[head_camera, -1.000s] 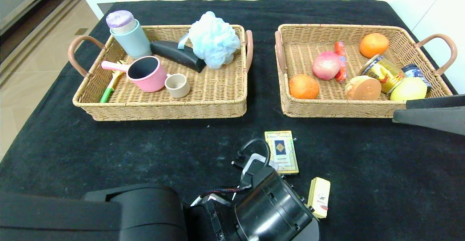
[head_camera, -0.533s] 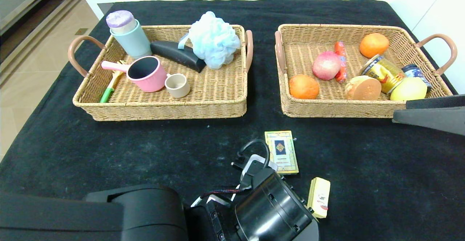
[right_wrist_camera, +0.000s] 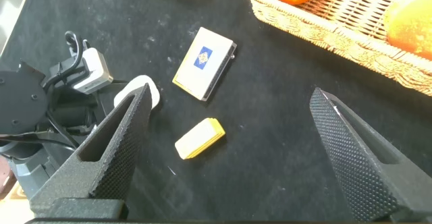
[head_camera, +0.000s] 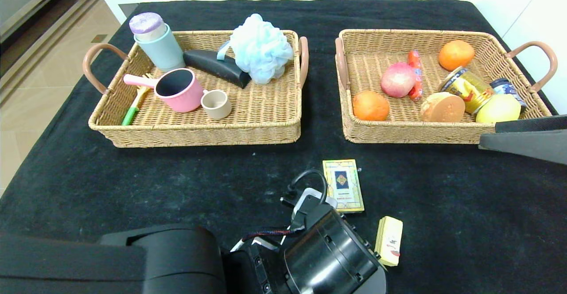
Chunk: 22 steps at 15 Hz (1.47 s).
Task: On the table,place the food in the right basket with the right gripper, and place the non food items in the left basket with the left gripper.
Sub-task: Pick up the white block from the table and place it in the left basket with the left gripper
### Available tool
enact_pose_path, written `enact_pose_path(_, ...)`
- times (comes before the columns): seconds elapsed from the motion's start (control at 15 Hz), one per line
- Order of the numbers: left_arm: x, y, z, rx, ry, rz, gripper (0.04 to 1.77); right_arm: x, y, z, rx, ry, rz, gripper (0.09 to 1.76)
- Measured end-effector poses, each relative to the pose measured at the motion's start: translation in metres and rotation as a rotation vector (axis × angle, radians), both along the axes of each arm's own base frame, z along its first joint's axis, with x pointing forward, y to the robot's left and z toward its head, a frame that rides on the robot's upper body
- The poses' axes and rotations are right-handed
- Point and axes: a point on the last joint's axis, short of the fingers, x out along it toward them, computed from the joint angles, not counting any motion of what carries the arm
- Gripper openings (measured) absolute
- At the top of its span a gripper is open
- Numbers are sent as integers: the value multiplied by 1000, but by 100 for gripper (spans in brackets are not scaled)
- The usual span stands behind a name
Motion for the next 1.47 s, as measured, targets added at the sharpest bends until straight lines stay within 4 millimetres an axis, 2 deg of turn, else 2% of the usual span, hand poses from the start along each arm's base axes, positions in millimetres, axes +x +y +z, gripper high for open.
enact_pose_path(0.4, -1, 2, 4, -11, -6, -1, 101, 0, 0, 0, -1, 1, 0, 171)
enact_pose_path(0.8, -4, 11, 18, -15, -16, -2, 101, 1, 0, -1, -1, 3, 0, 171)
enact_pose_path(1.13, 5, 32, 51, -41, -68, 11, 101, 1, 1, -1, -1, 7, 4, 171)
enact_pose_path(1.47, 26, 63, 84, -71, -145, 69, 101, 1, 1, -2, -2, 9, 8, 171)
